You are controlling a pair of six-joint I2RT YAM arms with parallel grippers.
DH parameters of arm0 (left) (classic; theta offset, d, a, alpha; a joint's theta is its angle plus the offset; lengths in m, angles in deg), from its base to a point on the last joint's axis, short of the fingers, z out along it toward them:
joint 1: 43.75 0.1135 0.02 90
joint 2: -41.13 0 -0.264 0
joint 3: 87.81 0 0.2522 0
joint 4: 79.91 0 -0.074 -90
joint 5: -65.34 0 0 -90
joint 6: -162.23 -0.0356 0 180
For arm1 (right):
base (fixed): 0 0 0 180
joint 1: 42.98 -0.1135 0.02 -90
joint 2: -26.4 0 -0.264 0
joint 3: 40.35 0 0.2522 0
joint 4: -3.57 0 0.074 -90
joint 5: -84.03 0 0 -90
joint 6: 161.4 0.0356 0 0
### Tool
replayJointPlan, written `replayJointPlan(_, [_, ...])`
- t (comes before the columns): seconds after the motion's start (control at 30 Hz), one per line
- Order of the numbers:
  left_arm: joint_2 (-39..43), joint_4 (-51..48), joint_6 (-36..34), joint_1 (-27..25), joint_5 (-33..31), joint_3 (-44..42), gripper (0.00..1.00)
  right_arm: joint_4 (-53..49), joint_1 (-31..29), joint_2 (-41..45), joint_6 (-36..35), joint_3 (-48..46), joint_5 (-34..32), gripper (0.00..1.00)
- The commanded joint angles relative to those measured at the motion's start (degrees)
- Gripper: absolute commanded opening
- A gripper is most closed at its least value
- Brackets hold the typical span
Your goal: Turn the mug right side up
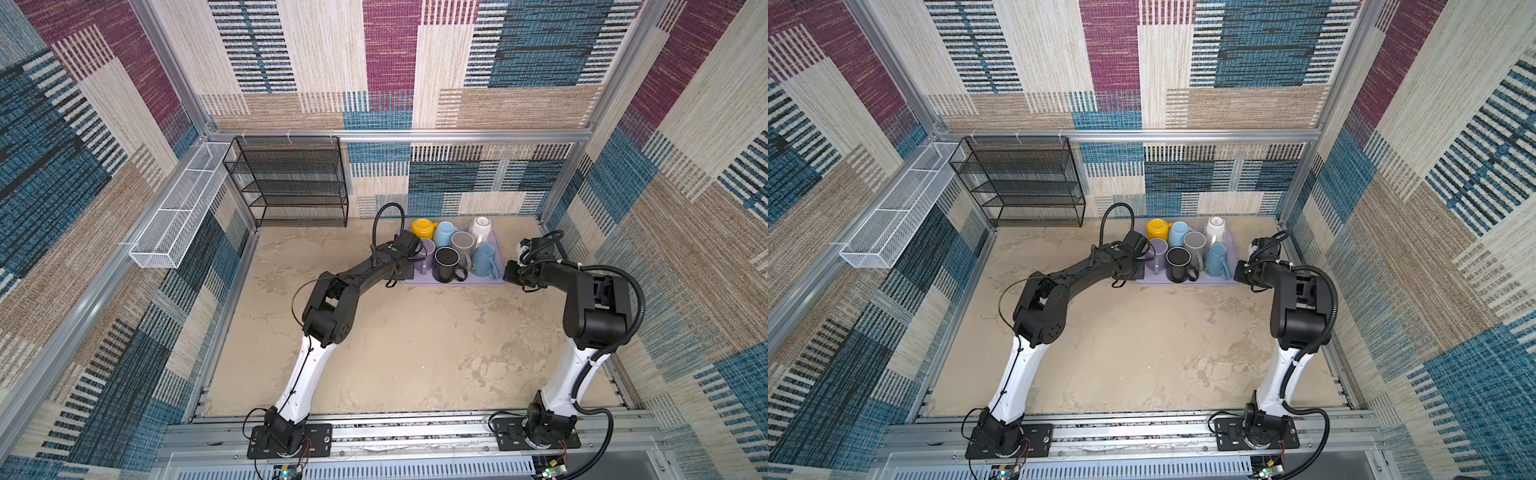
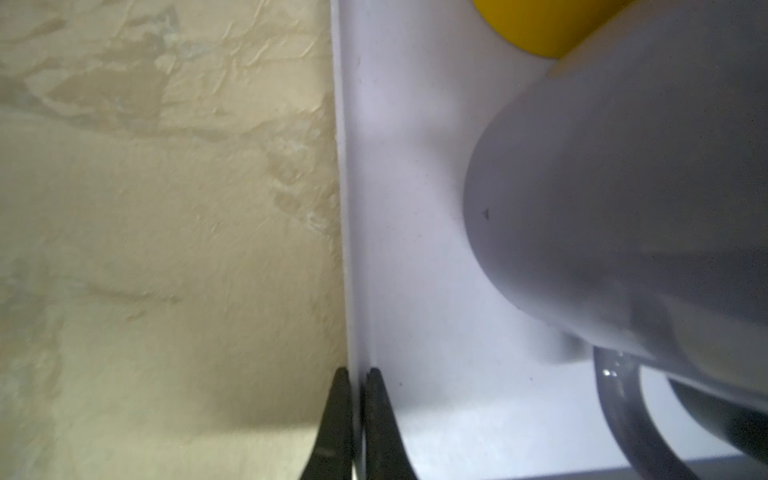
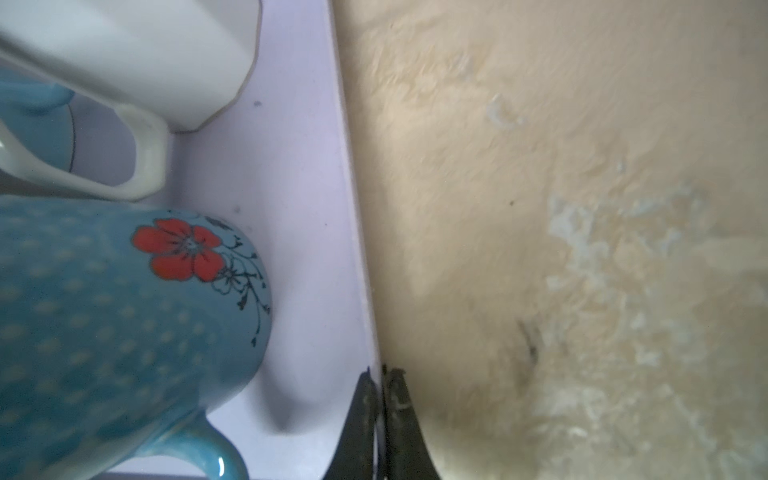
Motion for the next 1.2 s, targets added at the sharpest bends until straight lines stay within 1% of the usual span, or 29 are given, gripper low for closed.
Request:
replayJointPlan(0.0, [3.6,-0.4,-0.4,-0.6,5.6,-5.6,0.00,-1.2,-1.6,2.4,4.9,-1.7,4.4,0.00])
replayJointPlan(0.2, [11.1,2.8,0.2,-0.6,5.5,-17.3,0.00,-1.2,-5.6,6.0,6.1,-5.9,4.0,0.00])
replayJointPlan(0.47, [20.6,5.7,0.9,-0.5,4.9,-31.2,0.00,-0.9,-9.1,12.4,8.5,-12.6,4.1,0.00])
replayJointPlan(0.7, [28.0,7.3,2.0,-0.6,5.2,-41.4,0.00,-1.6,-14.0,19.1,11.2,-19.1,3.5,0.00])
replayJointPlan(0.87, [32.2,7.0,2.6,-0.6,7.1,-47.1,0.00,-1.9,-18.6,23.6,14.2,-23.9,3.3,0.00])
replayJointPlan(1.07, [38.2,7.6,3.0,-0.6,6.3,-55.2,0.00,-2.1,-25.0,29.0,20.1,-29.2,1.3,0.00])
replayJointPlan(1.17, [41.4,7.9,3.7,-0.6,7.1,-58.9,0.00,-3.5,-27.5,31.5,22.7,-30.7,-0.7,0.00])
